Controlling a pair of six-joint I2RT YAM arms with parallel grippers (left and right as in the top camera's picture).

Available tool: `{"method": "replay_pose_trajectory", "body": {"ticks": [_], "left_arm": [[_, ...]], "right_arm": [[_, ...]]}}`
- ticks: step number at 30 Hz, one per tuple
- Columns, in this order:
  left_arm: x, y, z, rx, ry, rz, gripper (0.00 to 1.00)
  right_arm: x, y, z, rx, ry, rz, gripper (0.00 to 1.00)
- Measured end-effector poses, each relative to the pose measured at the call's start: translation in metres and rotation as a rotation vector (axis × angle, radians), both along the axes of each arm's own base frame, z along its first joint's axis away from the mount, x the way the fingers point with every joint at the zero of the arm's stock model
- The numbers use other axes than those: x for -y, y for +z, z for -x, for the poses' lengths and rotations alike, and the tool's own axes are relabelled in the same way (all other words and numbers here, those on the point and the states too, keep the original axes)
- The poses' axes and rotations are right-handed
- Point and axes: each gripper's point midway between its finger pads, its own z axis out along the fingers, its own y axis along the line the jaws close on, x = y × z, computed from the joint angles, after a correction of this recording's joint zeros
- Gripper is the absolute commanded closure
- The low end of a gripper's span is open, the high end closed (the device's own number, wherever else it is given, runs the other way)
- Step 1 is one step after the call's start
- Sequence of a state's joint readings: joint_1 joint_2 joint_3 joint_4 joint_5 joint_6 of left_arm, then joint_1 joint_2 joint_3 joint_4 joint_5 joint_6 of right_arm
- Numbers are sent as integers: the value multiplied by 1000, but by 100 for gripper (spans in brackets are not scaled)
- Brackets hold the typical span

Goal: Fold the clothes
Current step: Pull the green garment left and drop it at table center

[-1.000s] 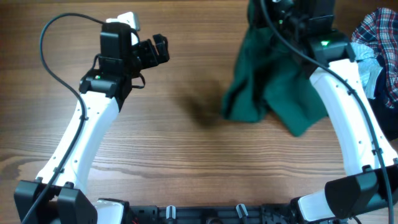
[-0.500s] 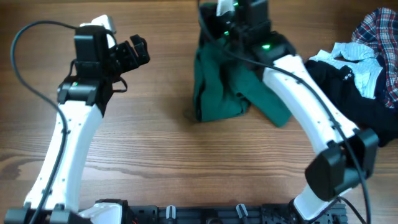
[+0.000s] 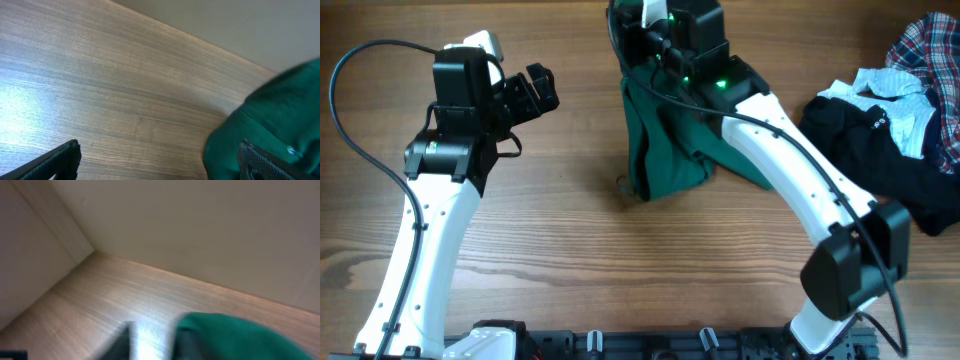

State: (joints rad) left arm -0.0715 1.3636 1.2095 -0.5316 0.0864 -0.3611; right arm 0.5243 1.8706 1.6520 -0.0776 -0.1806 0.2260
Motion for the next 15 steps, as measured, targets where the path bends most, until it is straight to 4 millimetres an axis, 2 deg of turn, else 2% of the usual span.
{"method": "replay_pose_trajectory", "body": {"ticks": [5,8,12,15], "left_arm": [[0,-4,3,-19,0,-1,1],[0,-5,4,-27,-1,-1,0],[2,-5,5,-27,-10,7,0],[7,-4,5,-29,-34,27,1]], "right_arm": [[-14,-18,-3,-8,18,7,0],[-11,-19,-5,-7,15,12,0],[6,-28,-12,-36,-13,40,0],[35,-30,-19,-68,-58,67,1]]}}
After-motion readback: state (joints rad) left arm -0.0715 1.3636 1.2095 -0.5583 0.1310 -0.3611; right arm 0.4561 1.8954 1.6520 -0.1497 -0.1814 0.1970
